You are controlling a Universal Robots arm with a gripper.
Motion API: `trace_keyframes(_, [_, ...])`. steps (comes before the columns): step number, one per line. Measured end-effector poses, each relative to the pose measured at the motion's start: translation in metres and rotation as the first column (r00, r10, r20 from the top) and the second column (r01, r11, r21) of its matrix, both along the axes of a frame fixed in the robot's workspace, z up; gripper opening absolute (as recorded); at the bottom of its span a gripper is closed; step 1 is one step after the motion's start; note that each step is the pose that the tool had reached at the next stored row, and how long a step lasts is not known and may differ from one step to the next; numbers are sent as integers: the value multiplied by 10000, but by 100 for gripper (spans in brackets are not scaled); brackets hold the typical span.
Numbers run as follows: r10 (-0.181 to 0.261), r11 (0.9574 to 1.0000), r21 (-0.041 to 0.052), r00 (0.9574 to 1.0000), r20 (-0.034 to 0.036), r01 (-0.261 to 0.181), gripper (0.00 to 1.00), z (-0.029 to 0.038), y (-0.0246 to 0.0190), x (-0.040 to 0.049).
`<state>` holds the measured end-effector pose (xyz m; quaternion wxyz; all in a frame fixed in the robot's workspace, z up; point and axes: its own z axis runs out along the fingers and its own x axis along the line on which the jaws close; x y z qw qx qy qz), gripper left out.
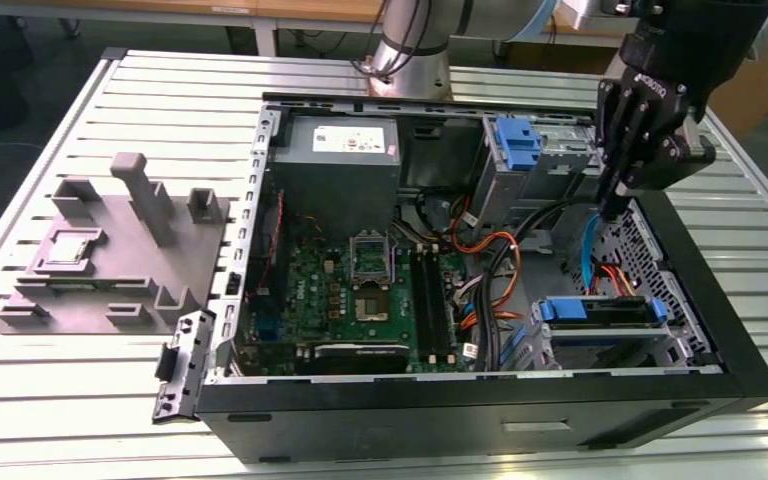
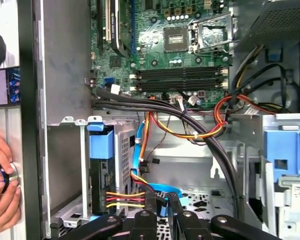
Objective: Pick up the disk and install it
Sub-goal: 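Insert the second disk wire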
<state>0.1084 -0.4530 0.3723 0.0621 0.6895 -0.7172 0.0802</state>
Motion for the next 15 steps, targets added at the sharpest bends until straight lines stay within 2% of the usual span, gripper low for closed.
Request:
trace_keyframes(5, [-1, 9990, -447, 10000, 0, 1, 24, -24, 0, 7])
trace_keyframes(6, [0, 9987, -502, 10000, 0, 0, 24, -32, 0, 9])
trace_keyframes(8, [0, 9984, -573, 10000, 0, 0, 24, -53, 0, 13])
trace_keyframes(13, [-1, 9979, -653, 10000, 0, 1, 24, -123, 0, 25])
trace_keyframes(14, [-1, 9978, -670, 10000, 0, 1, 22, -136, 0, 27])
trace_keyframes(15, [-1, 9977, -685, 10000, 1, 1, 16, -150, 0, 29])
